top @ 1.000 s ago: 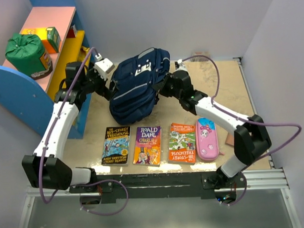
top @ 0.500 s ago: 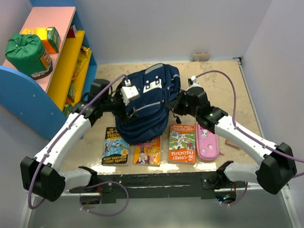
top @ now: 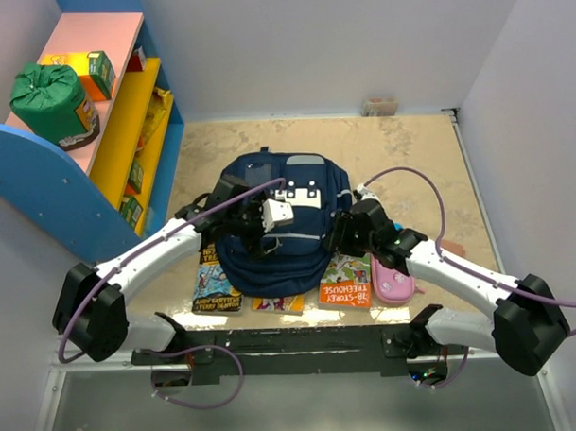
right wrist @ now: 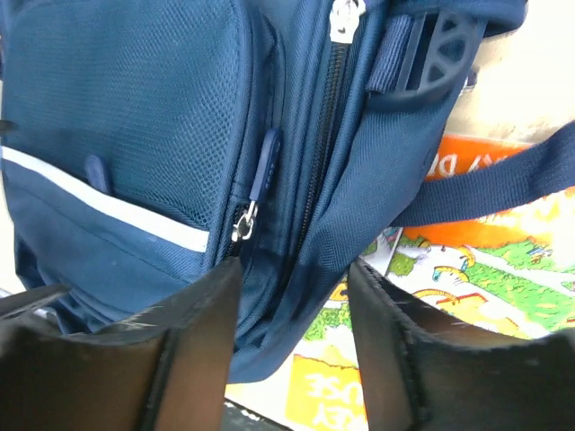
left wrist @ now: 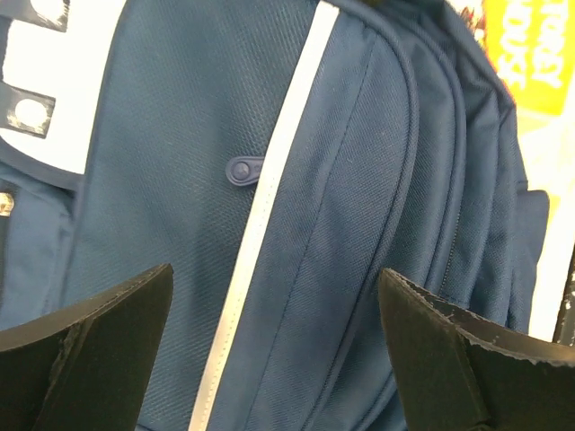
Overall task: Pack the student bag
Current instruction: Adjust the student bag at the center of the board.
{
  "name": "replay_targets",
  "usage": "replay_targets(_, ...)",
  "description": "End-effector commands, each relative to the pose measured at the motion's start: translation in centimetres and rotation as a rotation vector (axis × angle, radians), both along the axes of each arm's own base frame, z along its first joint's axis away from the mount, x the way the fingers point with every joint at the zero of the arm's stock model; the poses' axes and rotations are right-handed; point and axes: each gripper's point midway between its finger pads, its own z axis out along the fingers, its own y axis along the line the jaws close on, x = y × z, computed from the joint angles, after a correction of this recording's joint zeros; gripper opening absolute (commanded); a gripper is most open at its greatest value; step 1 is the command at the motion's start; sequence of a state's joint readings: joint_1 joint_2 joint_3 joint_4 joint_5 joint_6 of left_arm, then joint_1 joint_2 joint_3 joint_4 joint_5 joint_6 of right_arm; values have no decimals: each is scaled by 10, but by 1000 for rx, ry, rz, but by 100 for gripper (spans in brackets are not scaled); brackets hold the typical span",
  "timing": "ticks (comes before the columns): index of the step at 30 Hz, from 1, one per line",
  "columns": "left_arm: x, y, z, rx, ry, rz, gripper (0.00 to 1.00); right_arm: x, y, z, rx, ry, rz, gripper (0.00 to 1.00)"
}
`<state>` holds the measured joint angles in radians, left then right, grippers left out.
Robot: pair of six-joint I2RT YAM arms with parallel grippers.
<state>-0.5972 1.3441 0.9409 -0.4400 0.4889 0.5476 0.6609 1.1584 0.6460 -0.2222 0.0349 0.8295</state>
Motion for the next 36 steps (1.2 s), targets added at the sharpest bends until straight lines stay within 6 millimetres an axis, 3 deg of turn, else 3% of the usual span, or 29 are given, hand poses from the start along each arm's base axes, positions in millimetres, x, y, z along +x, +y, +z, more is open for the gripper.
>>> replay_targets(1,13,-5,-4,10,-82,-20,100,21,8,56,31,-164,20,56)
replay_targets(9,24,-9,-15,74,-148,-19,100,28,0,71,47,-224,-42,50)
replay_targets(15,27,-16,-33,142,-198,-26,99,33,10,57,81,-187,-55,43)
replay_targets(20,32,-24,-29,181,-243,-16,96,37,17,48,107,-167,-64,40)
replay_targets(28,30,-36,17,177,-280,-7,96,39,-3,58,106,-196,-113,39)
replay_targets(33,18,-28,45,260,-352,-22,95,42,-25,60,106,-174,-163,42)
replay_targets(36,6,-19,52,317,-432,-93,96,45,-32,63,109,-181,-178,44)
